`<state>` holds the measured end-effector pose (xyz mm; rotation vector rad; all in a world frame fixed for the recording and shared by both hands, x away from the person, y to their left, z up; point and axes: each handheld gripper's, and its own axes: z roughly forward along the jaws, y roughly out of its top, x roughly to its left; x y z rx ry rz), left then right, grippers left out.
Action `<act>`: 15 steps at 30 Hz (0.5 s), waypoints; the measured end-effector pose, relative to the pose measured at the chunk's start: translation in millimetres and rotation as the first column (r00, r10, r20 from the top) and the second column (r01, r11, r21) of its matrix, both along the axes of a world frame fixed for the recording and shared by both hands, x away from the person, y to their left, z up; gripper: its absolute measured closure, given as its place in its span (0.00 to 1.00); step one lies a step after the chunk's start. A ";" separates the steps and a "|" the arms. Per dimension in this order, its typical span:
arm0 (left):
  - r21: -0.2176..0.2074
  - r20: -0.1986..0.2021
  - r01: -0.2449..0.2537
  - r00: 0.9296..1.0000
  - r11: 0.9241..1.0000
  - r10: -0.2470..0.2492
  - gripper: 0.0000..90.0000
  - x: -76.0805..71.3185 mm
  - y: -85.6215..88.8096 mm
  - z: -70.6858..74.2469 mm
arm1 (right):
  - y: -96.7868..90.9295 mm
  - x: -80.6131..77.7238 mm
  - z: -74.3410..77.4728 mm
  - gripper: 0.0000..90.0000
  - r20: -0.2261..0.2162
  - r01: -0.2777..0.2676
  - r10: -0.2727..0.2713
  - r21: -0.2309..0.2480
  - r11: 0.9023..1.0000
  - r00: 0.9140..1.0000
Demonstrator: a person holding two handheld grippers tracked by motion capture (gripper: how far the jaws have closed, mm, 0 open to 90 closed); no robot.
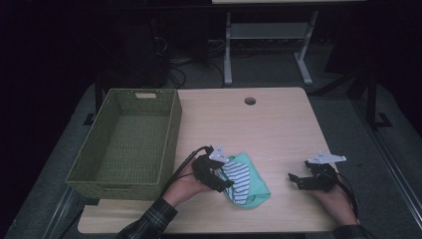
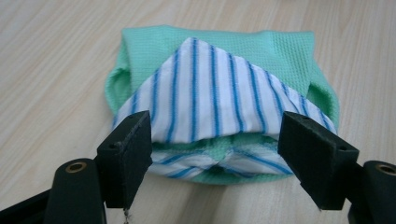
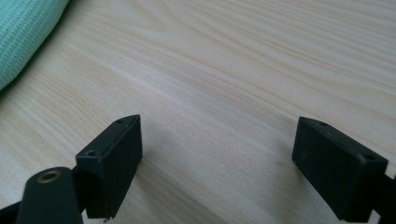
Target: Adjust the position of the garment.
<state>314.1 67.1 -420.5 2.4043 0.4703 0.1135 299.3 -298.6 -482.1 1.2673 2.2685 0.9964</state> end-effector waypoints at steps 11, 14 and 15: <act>0.095 0.005 0.057 0.998 0.994 -0.058 0.25 -5.1 -15.7 -18.5 | 0.1 -0.2 0.0 0.17 0.000 0.003 -0.003 0.000 1.000 1.000; 0.108 -0.001 0.064 0.998 0.992 -0.064 0.25 -5.5 -16.9 -23.6 | 0.2 -0.4 0.0 0.17 -0.001 0.007 -0.007 0.001 1.000 1.000; 0.115 -0.005 0.070 0.998 0.991 -0.070 0.25 -5.4 -17.2 -25.5 | 0.2 -0.5 0.0 0.17 -0.001 0.007 -0.007 0.000 1.000 1.000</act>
